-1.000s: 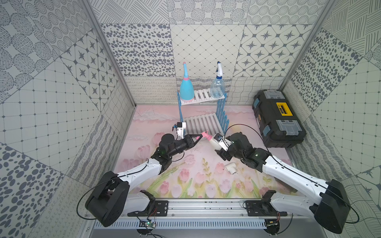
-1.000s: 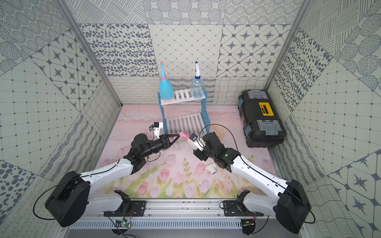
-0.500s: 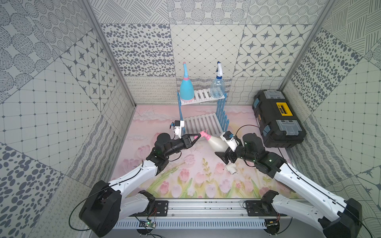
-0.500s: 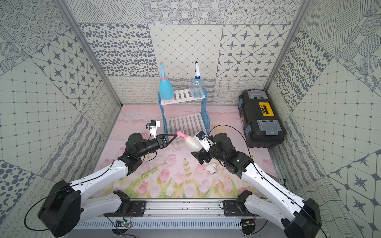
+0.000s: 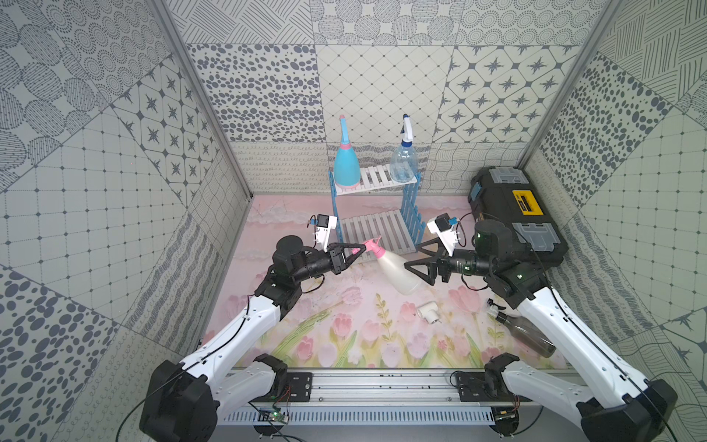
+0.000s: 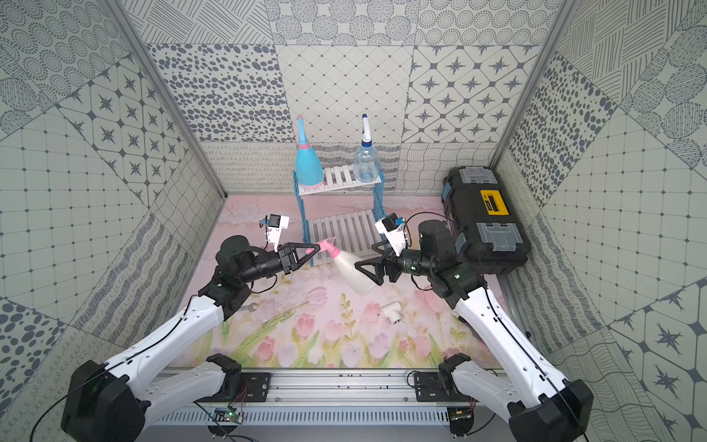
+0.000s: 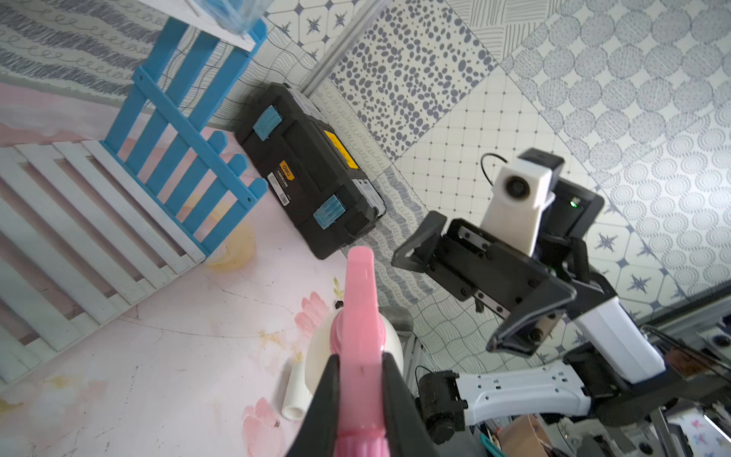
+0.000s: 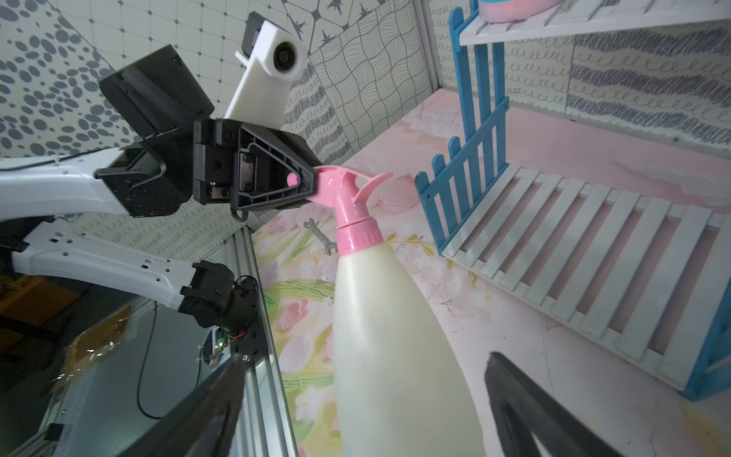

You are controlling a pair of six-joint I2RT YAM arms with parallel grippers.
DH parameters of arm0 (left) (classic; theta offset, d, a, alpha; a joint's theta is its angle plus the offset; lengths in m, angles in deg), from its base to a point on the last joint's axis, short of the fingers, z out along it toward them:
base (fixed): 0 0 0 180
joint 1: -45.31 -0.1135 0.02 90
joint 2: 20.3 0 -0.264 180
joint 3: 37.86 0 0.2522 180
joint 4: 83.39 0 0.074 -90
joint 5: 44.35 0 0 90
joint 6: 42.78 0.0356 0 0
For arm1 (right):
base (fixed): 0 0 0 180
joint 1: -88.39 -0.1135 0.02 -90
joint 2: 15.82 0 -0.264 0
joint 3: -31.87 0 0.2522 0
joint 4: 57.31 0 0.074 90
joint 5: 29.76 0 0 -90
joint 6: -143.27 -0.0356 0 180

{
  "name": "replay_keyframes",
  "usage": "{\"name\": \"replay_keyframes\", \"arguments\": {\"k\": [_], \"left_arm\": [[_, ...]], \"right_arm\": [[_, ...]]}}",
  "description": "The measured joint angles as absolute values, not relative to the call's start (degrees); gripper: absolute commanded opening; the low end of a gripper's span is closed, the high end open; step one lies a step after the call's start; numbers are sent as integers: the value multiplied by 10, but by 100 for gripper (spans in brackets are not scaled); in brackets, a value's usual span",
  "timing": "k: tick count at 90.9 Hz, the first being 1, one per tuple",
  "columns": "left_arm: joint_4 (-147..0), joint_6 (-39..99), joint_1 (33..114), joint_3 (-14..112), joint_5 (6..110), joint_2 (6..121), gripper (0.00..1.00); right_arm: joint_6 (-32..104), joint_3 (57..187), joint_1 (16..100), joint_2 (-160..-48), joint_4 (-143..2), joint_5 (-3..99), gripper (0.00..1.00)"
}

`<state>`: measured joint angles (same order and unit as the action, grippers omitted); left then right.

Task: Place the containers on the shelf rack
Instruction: 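Pick up a container from the center of the board.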

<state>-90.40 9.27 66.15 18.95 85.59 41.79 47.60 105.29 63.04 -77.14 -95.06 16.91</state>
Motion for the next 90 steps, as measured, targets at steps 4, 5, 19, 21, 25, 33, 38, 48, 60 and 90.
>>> {"name": "replay_keyframes", "arguments": {"k": [4,5,19,21,25,33,38,48,60,90], "left_arm": [[-878,121,661,207,878,420,0],[-872,129,661,212,883,421,0],[-789,219,661,266,951,431,0],[-779,231,661,273,959,433,0],[-758,252,661,283,976,436,0],[-722,288,661,299,1004,440,0],[-705,304,661,305,1019,442,0],[-677,333,661,315,1044,446,0],[-656,354,662,321,1066,452,0],[-632,381,662,327,1087,461,0]], "right_arm": [[474,1062,631,-784,-951,150,94],[474,1064,631,-787,-951,146,94],[474,1098,630,-821,-955,95,86],[476,1103,630,-825,-955,90,85],[475,1113,628,-832,-955,78,82],[476,1126,623,-845,-954,64,77],[475,1131,618,-851,-955,57,75],[477,1136,606,-862,-955,50,71],[480,1143,591,-879,-957,47,61],[495,1146,564,-891,-965,25,40]]}}
